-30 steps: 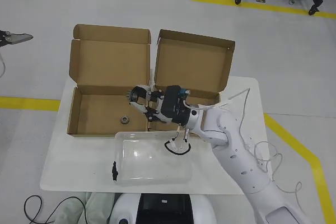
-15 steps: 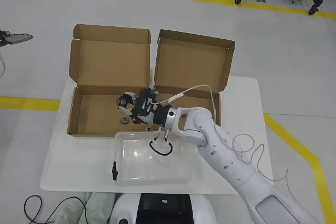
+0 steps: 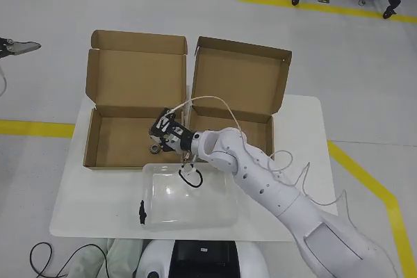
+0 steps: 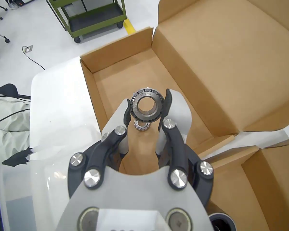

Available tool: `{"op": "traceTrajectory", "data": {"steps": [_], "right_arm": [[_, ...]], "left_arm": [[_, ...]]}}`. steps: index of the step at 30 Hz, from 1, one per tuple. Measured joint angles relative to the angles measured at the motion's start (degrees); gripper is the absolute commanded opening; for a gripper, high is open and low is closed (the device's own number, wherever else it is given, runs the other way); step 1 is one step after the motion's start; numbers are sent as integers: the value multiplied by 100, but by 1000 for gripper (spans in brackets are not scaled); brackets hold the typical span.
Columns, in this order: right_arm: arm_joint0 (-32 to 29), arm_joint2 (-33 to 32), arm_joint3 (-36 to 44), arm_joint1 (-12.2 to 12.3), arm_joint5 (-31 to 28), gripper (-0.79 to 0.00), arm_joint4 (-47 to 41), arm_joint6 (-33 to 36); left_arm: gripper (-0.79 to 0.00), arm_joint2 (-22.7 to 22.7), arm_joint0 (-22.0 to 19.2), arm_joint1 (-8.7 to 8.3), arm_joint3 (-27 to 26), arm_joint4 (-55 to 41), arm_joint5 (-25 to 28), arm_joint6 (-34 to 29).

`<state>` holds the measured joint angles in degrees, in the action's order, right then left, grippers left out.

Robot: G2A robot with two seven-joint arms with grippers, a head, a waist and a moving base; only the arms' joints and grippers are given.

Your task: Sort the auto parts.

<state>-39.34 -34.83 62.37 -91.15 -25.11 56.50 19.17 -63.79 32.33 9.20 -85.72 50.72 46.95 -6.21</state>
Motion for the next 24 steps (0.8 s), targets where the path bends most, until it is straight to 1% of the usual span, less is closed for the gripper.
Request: {"op": "traceTrajectory", "data": {"steps": [7, 17, 24], "right_arm": [[561, 444, -910, -438, 146, -785, -319, 404], [1150, 870, -2357, -1078, 103, -785, -584, 633], [1385, 1017, -3133, -1450, 29, -785, -638, 578]], "left_arm": [[0, 0, 0, 0, 0, 0, 0, 0], [0, 0, 0, 0, 0, 0, 0, 0], [0, 0, 0, 0, 0, 0, 0, 0]]}}
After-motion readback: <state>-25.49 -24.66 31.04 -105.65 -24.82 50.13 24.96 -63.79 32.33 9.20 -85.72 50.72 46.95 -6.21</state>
